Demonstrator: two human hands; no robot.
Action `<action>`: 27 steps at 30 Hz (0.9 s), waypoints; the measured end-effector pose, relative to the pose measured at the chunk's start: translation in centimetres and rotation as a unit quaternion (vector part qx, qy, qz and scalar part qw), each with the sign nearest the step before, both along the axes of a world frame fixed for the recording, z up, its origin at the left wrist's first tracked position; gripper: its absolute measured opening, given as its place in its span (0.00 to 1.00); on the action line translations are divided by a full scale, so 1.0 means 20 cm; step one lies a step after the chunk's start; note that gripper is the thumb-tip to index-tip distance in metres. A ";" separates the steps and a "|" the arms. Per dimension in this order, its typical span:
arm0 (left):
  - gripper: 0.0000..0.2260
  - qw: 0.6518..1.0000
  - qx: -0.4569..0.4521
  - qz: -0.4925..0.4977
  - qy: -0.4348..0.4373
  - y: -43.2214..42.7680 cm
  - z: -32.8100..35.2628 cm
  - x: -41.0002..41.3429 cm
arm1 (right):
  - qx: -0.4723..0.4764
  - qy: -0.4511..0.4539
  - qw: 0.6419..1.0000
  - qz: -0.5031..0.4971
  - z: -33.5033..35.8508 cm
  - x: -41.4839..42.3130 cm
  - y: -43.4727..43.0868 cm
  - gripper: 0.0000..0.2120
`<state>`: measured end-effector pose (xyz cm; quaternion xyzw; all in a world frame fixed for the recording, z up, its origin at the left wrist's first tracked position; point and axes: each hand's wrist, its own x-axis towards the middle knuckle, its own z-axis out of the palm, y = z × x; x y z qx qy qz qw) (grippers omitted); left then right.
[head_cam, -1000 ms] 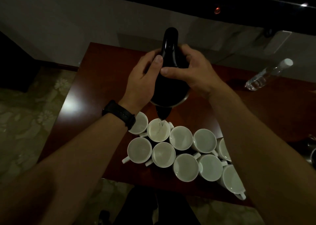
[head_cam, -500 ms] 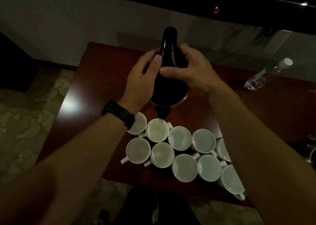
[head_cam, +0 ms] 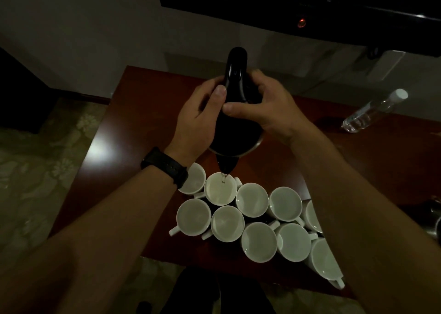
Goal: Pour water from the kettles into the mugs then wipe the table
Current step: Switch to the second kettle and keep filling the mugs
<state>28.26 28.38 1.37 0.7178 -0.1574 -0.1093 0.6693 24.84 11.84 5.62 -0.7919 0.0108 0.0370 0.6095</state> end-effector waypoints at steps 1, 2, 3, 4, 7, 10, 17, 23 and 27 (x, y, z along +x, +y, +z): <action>0.26 1.000 -0.001 0.002 -0.001 0.00 0.00 0.00 | 0.001 -0.001 1.000 0.000 0.00 0.00 0.00 0.20; 0.26 1.000 -0.001 0.001 -0.002 0.00 0.00 0.00 | 0.002 -0.002 1.000 -0.001 0.00 0.00 0.00 0.20; 0.26 1.000 -0.001 -0.002 -0.003 0.01 0.00 0.00 | 0.004 -0.004 1.000 -0.003 0.00 0.00 0.01 0.21; 0.26 1.000 0.001 -0.004 -0.004 0.01 0.01 0.00 | 0.008 -0.007 1.000 -0.005 0.00 0.00 0.01 0.20; 0.24 1.000 0.004 -0.009 -0.007 0.02 0.02 0.01 | 0.010 -0.017 1.000 -0.012 0.00 -0.01 0.02 0.20; 0.24 1.000 0.003 -0.011 -0.004 0.02 0.02 0.00 | 0.004 -0.018 1.000 -0.010 0.00 -0.01 0.03 0.20; 0.24 1.000 -0.001 -0.004 0.002 0.02 0.03 0.00 | -0.010 -0.017 1.000 -0.011 0.00 0.00 0.03 0.21; 0.27 1.000 -0.002 -0.011 0.002 0.02 0.02 -0.01 | -0.018 -0.023 1.000 -0.011 0.00 0.00 0.02 0.22; 0.26 1.000 -0.003 -0.014 -0.001 0.01 0.03 0.00 | -0.027 -0.026 0.999 -0.015 0.01 0.00 0.02 0.24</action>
